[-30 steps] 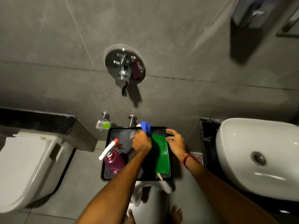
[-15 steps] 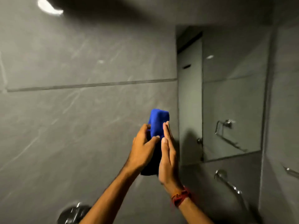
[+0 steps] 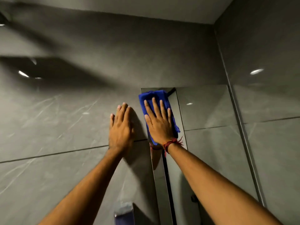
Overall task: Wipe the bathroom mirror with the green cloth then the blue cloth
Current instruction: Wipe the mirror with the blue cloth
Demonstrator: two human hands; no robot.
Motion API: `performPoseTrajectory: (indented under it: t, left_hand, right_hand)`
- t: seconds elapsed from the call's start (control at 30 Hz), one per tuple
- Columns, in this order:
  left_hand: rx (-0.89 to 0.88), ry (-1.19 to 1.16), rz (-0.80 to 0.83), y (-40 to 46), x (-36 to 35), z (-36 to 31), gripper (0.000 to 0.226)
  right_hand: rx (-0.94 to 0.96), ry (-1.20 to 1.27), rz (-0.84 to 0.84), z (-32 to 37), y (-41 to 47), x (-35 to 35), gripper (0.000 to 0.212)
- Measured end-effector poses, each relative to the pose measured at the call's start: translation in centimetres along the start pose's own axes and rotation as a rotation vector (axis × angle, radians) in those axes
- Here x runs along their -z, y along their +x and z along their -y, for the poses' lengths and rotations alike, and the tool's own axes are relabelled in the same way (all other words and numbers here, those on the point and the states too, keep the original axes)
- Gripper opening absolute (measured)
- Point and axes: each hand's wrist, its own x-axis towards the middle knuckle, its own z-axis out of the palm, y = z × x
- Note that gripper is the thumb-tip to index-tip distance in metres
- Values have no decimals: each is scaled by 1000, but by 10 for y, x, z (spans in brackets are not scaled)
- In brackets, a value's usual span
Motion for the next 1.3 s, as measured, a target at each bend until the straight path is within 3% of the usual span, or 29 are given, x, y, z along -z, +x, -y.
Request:
performPoseTrajectory:
  t: [0.13,0.2,0.3,0.5,0.6,0.67,0.77,0.9,1.07,1.17,1.3]
  left_hand:
    - [-2,234,-117,-15,-35,21,69]
    - [10,279,-128,-16,-42,15,72]
    - [-20,344,-223,-19,-55,14,73]
    - [-30,361,-220,-20,-56,11,77]
    - [-36,358,-242,-20,-57,9,77]
    - [-37,349,-243,-19,-56,7,77]
    - [-23,355,-224,-21,-56,6,76]
    - [-32,325,-231,-29,-60,8,71]
    - [-123,368,-203,-70,-82,5,71]
    - [-144,347,-202,-80,-88,3,72]
    - [-152,374,-191,-82,-85,2,72]
  right_hand:
    - [132,-100,-64,-18,29,-9,56]
    - [110,-103,-100,-41,29,-9,56]
    - [-77,-109,-165,-98,40,6,56]
    - [-472,54,-162,-257,23,52,58]
    - [-603,60,-156,-270,9,51,57]
    - [-520,-27,-177,-236,2,38,58]
    - [-252,-142,-138,-149,-22,9,60]
    - [66,-77,-122,-48,-81,-41,58]
    - [155,-87,-28,-58,-151,-54,58]
    - [16,-113,-40,-119,-155,-33,58]
    - [-453,-1,-82,-244,-148,12,61]
